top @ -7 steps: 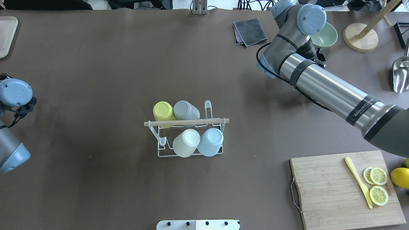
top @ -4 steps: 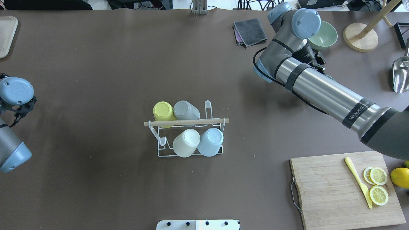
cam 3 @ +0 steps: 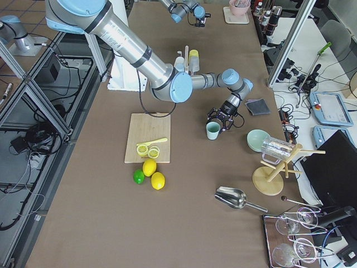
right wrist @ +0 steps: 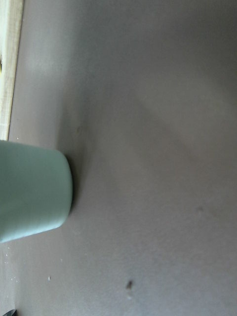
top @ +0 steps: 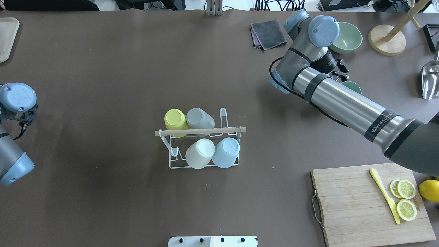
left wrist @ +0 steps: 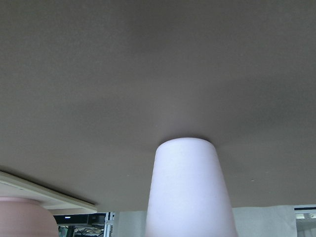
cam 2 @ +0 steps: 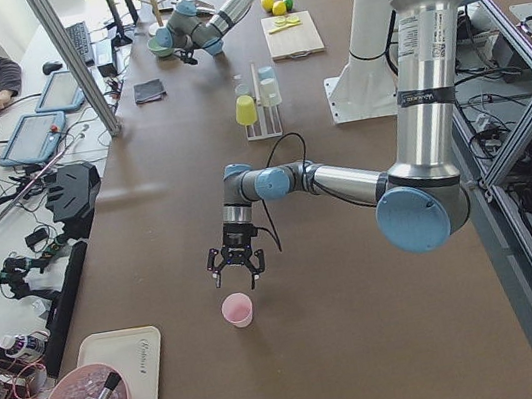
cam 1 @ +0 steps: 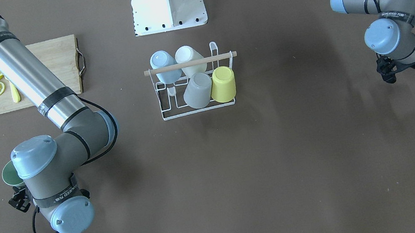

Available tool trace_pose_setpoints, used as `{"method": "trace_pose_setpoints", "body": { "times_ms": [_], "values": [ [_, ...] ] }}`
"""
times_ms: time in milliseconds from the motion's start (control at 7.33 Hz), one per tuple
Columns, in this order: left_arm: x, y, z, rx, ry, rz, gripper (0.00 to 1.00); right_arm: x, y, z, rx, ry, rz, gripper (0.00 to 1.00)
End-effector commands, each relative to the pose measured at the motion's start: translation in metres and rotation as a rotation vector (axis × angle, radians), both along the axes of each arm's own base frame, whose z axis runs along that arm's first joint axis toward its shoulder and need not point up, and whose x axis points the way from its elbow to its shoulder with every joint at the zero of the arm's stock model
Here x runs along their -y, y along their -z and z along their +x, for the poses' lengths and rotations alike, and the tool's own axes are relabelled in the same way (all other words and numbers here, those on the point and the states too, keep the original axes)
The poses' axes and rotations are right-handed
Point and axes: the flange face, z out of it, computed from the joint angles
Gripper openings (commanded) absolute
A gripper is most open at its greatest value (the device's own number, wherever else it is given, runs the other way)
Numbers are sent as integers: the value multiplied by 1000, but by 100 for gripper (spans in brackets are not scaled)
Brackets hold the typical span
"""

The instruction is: Place cup on cup holder

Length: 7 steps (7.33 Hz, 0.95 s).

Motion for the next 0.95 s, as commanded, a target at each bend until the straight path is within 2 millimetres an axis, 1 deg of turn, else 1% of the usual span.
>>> {"method": "trace_pose_setpoints", "body": {
  "times_ms": [0,136,273,409,545,818],
  "values": [
    [0,-19,1,19,13,-22,98,-1,-2,2,-10,48,3,99],
    [-3,-37,6,37,5,-38,98,0,-2,3,-16,54,7,99],
    [-6,-46,14,37,-9,-37,98,-1,-3,4,-20,57,8,99],
    [-7,-56,14,46,-9,-44,98,-1,-5,4,-21,57,7,99],
    [-6,-63,14,38,-11,-36,98,-1,-6,4,-21,58,5,99],
    [-9,-66,11,43,-20,-40,98,-2,-9,5,-17,69,1,99]
  ]
}}
